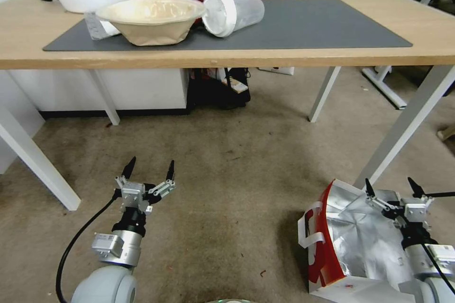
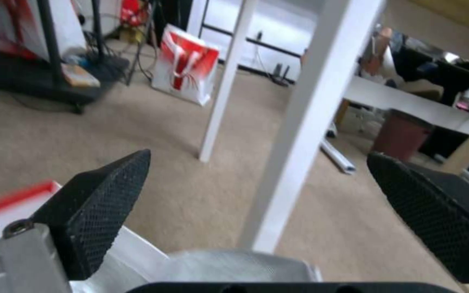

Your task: Pick up the food delivery bag from the floor and place it on the table.

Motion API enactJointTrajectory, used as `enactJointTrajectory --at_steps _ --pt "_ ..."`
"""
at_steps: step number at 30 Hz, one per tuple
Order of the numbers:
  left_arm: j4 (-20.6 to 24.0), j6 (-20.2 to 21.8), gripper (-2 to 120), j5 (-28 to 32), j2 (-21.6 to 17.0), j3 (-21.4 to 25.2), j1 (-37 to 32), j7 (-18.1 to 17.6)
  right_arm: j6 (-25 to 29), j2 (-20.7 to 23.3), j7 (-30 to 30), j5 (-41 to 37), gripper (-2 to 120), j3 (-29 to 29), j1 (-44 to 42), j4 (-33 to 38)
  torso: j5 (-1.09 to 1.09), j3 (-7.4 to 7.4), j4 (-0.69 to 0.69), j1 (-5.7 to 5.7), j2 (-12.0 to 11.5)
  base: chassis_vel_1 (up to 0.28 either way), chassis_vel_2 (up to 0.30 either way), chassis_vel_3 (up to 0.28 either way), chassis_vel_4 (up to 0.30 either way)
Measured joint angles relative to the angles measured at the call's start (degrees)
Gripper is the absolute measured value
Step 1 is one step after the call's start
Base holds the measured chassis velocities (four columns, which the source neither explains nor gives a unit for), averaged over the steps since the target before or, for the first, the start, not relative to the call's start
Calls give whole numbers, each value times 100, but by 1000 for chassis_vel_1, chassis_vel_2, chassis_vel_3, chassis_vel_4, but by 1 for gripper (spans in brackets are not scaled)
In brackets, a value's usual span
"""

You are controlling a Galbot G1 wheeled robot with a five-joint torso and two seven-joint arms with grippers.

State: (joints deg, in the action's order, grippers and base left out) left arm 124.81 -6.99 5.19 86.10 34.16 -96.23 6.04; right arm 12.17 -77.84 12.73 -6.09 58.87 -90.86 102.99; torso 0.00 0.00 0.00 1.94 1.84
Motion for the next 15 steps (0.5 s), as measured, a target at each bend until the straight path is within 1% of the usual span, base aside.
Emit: enactJointTrajectory --at_steps 2,6,15 --pt "-22 -17 100 -13 17 -16 -2 -33 -3 18 -7 120 100 67 41 -152 0 0 0 1 0 0 0 0 0" --pt "-36 -54 100 -30 29 -24 -18 -38 -53 54 -14 125 100 124 43 -317 0 0 0 1 1 0 0 0 0" --pt "-27 -90 100 -53 34 -22 -59 -37 -241 142 -39 72 100 149 44 -524 0 0 0 1 2 0 0 0 0"
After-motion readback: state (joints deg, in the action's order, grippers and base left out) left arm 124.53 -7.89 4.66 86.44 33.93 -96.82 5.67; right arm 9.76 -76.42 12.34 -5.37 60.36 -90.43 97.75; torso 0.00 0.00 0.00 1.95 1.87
